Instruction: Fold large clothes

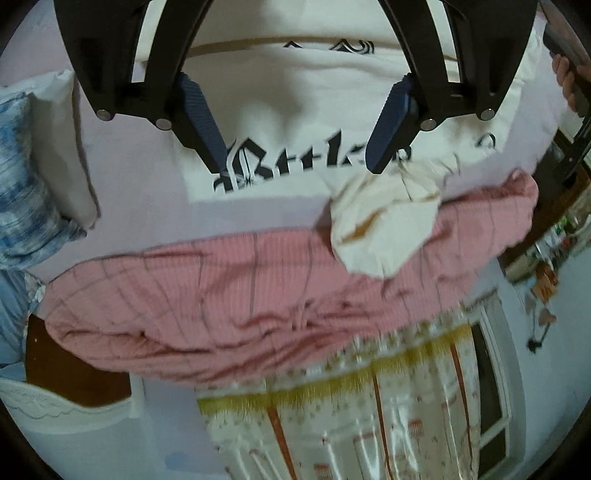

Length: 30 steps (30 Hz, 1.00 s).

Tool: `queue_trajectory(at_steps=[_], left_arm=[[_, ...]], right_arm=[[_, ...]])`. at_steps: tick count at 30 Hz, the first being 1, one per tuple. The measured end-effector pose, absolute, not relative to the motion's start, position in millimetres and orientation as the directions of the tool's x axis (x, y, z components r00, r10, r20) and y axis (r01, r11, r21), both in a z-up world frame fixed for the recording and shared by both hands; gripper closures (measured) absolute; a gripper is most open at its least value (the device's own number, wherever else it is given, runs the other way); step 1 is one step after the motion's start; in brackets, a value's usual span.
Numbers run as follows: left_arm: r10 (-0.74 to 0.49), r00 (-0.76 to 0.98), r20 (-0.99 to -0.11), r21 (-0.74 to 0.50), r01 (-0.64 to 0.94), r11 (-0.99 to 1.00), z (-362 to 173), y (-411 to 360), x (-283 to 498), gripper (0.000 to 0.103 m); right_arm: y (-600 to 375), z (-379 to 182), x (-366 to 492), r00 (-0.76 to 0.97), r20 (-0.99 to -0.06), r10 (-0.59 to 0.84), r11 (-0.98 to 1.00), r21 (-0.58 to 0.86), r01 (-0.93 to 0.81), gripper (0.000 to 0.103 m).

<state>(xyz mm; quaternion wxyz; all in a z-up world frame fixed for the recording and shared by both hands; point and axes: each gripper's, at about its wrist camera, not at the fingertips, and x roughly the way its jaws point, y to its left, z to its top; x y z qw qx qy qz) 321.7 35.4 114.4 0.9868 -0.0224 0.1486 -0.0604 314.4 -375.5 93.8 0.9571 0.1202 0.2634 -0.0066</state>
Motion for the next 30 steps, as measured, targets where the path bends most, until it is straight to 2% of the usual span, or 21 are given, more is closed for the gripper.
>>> queue_trajectory(at_steps=[3, 5, 8, 12, 17, 21, 24, 26, 28, 30], left_arm=[[-0.132, 0.958, -0.254, -0.056, 0.122, 0.991, 125, 36, 309, 0.005], [-0.103, 0.969, -0.223, -0.035, 0.097, 0.995, 132, 36, 303, 0.001], [-0.084, 0.980, -0.179, -0.008, 0.084, 0.996, 141, 35, 289, 0.001], [-0.126, 0.986, -0.113, -0.009, 0.126, 0.992, 150, 26, 266, 0.001], [-0.118, 0.989, -0.091, 0.011, 0.119, 0.993, 164, 15, 253, 0.001], [-0.099, 0.987, -0.124, 0.071, 0.108, 0.992, 185, 1, 271, 0.001], [-0.098, 0.991, -0.095, 0.043, 0.102, 0.994, 188, 3, 286, 0.001], [-0.106, 0.988, -0.110, 0.007, 0.108, 0.994, 175, 9, 300, 0.001], [-0.098, 0.983, -0.154, -0.004, 0.098, 0.995, 153, 16, 320, 0.001], [-0.044, 0.971, -0.234, 0.022, 0.051, 0.998, 130, 21, 354, 0.001]], right_arm=[[-374, 108, 300, 0.888, -0.459, 0.029, 0.976, 0.207, 0.075, 0.016], [-370, 118, 291, 0.905, -0.424, 0.026, 0.979, 0.196, 0.063, 0.016], [-366, 130, 279, 0.924, -0.380, 0.041, 0.980, 0.195, 0.037, 0.012], [-364, 146, 259, 0.954, -0.298, 0.033, 0.980, 0.199, 0.028, 0.000], [-361, 161, 240, 0.968, -0.252, 0.014, 0.986, 0.166, 0.029, 0.000], [-363, 170, 233, 0.972, -0.231, 0.036, 0.977, 0.211, 0.014, 0.000], [-357, 186, 254, 0.964, -0.264, 0.030, 0.957, 0.285, 0.048, 0.000], [-342, 205, 284, 0.960, -0.272, 0.059, 0.959, 0.283, 0.022, 0.000], [-322, 220, 323, 0.948, -0.301, 0.109, 0.970, 0.241, -0.034, 0.000], [-307, 222, 363, 0.931, -0.335, 0.145, 0.972, 0.227, -0.070, 0.000]])
